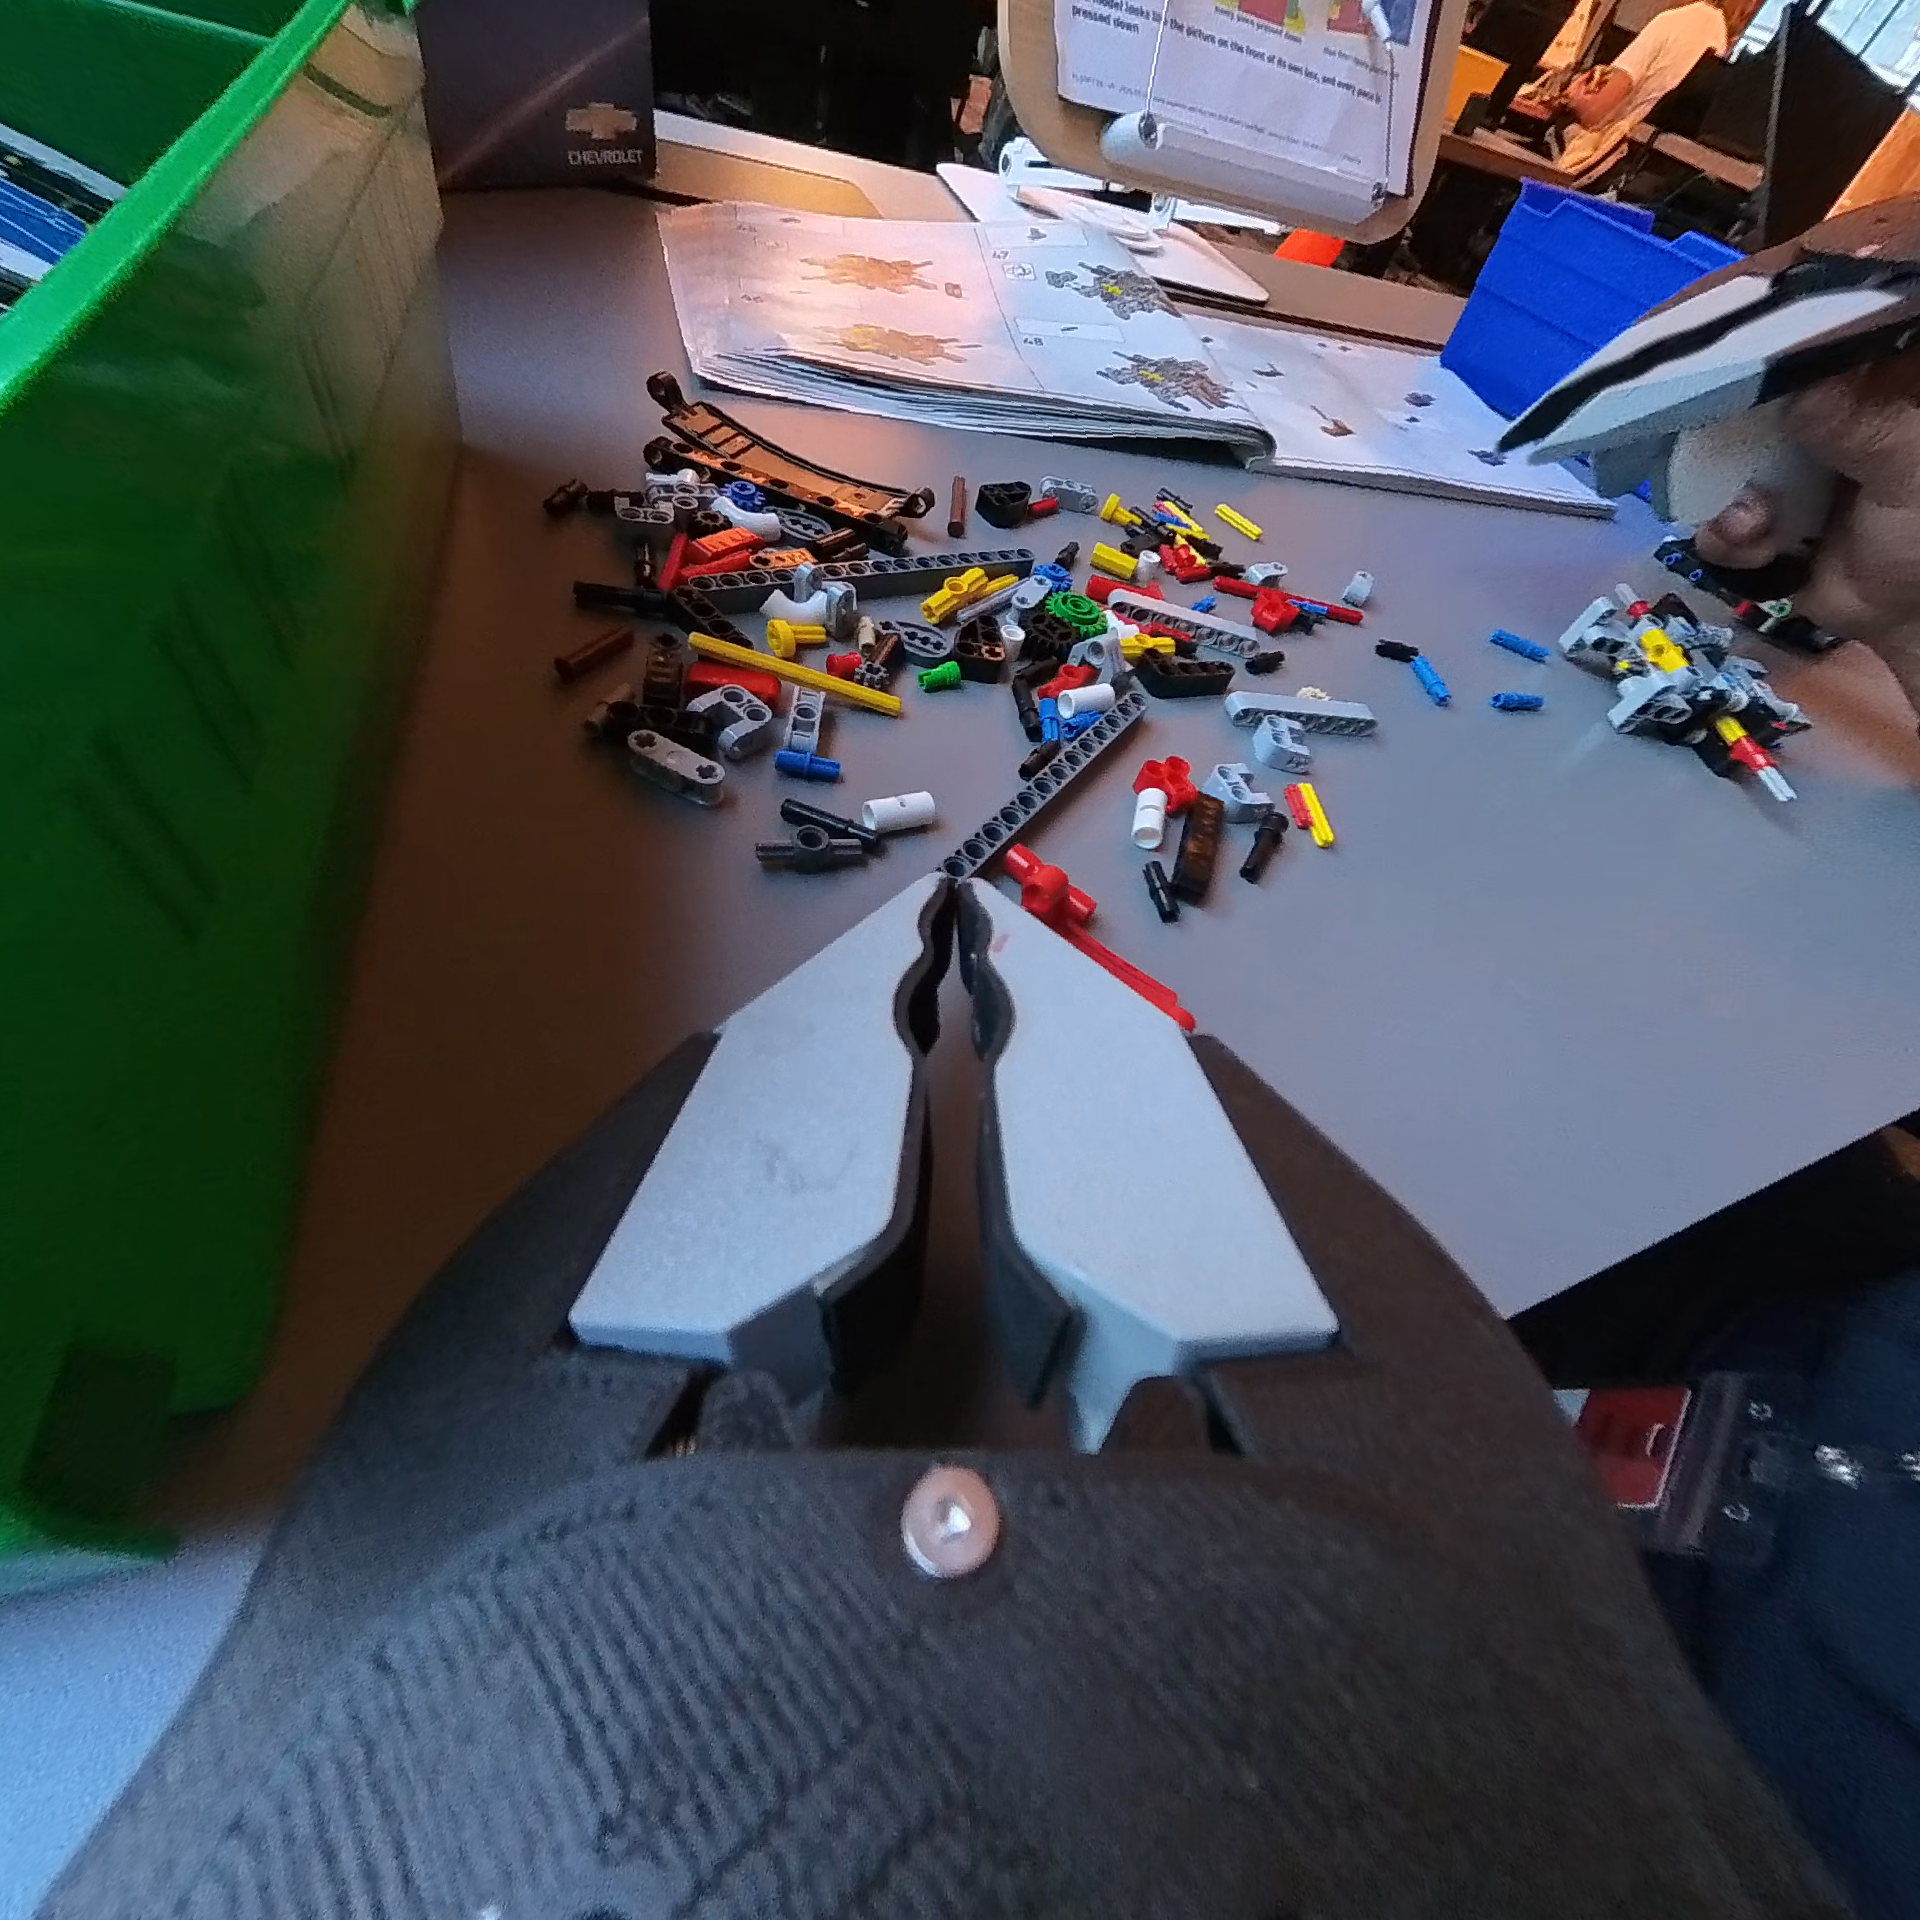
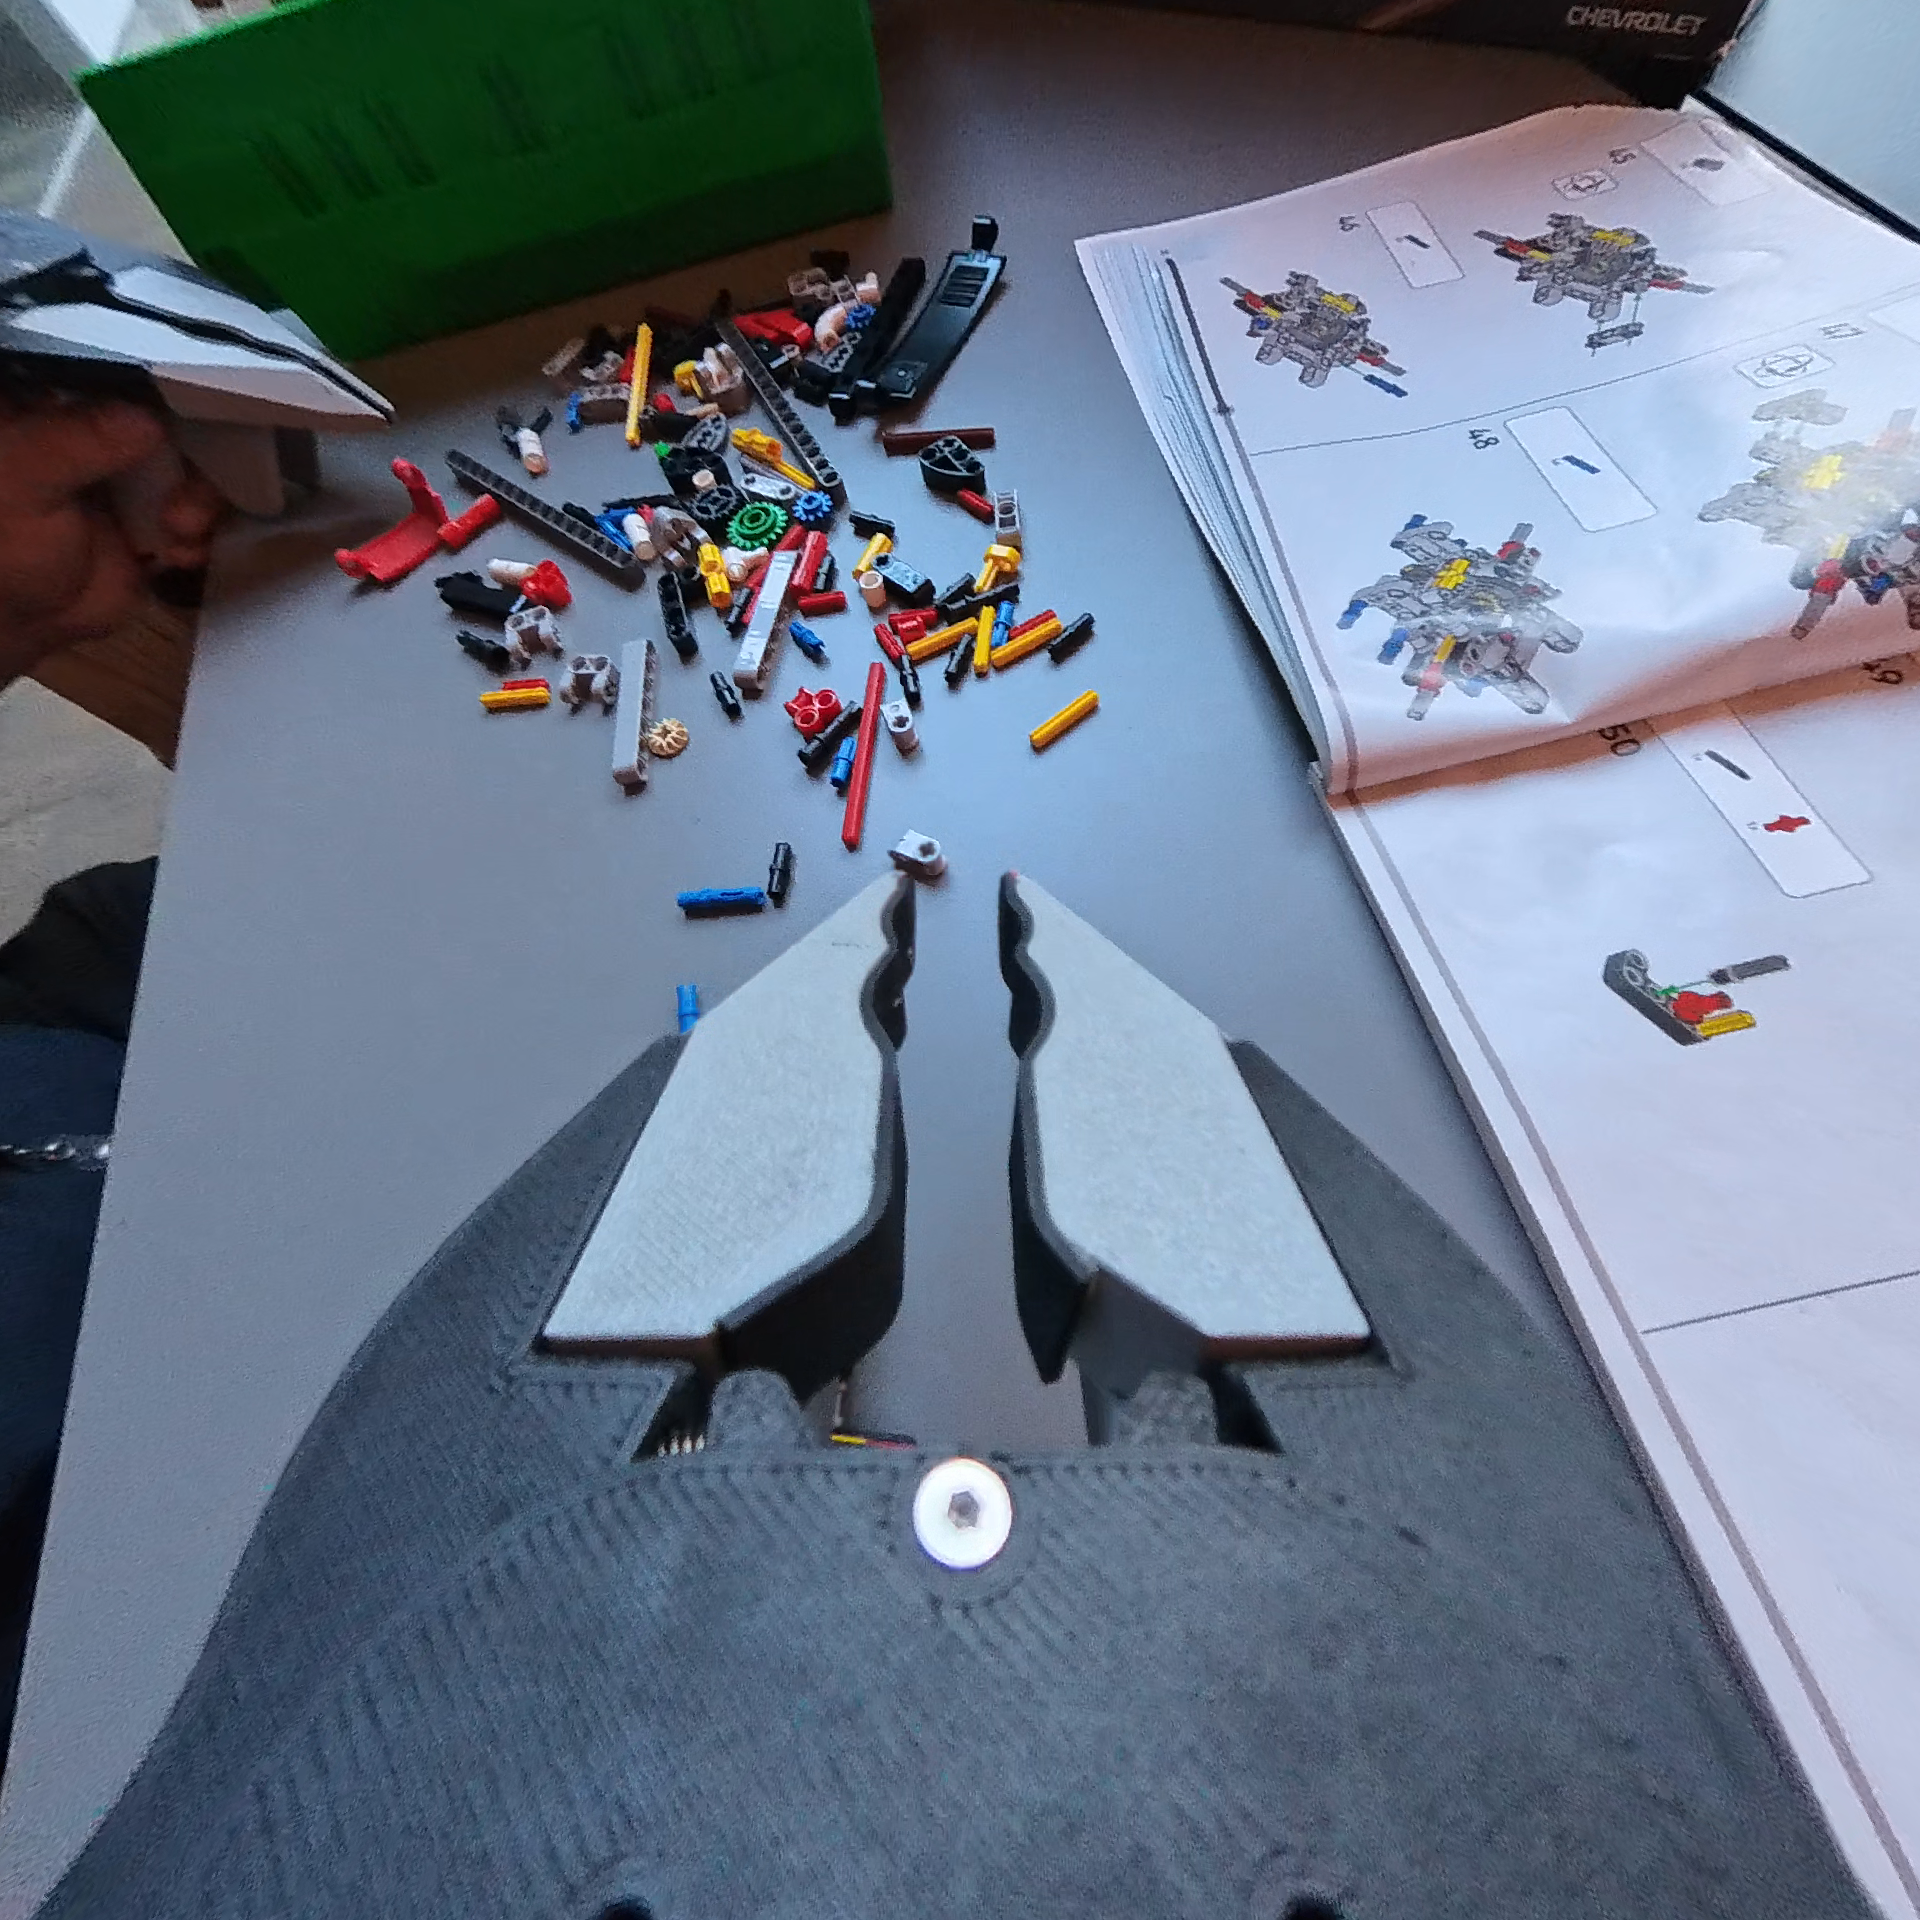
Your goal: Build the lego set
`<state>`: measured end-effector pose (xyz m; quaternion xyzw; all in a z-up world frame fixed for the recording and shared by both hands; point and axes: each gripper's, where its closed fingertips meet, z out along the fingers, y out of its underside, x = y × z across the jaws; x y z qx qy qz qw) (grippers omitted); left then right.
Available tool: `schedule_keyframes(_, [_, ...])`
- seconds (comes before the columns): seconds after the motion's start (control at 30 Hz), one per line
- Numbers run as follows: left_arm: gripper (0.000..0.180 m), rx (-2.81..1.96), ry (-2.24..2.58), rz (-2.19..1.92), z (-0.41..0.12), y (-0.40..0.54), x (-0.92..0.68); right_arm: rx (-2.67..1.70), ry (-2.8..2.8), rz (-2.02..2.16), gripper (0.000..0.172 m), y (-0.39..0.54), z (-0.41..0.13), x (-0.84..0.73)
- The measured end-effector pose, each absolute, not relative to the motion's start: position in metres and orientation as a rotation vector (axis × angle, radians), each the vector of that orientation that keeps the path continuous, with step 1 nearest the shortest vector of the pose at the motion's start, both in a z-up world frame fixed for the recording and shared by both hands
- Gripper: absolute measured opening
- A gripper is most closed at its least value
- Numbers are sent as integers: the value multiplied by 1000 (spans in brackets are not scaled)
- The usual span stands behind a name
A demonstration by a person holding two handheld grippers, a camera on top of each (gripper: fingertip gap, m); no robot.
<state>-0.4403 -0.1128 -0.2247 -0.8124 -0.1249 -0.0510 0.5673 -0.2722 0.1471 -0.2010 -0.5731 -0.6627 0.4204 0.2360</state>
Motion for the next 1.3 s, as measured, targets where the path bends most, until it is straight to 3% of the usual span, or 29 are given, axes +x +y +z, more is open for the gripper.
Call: schedule_keyframes(1.3, [0, -1864, -315, -209, -221, -112, -439, -1605, -1750, 1168, 8, 163, -198, -267])
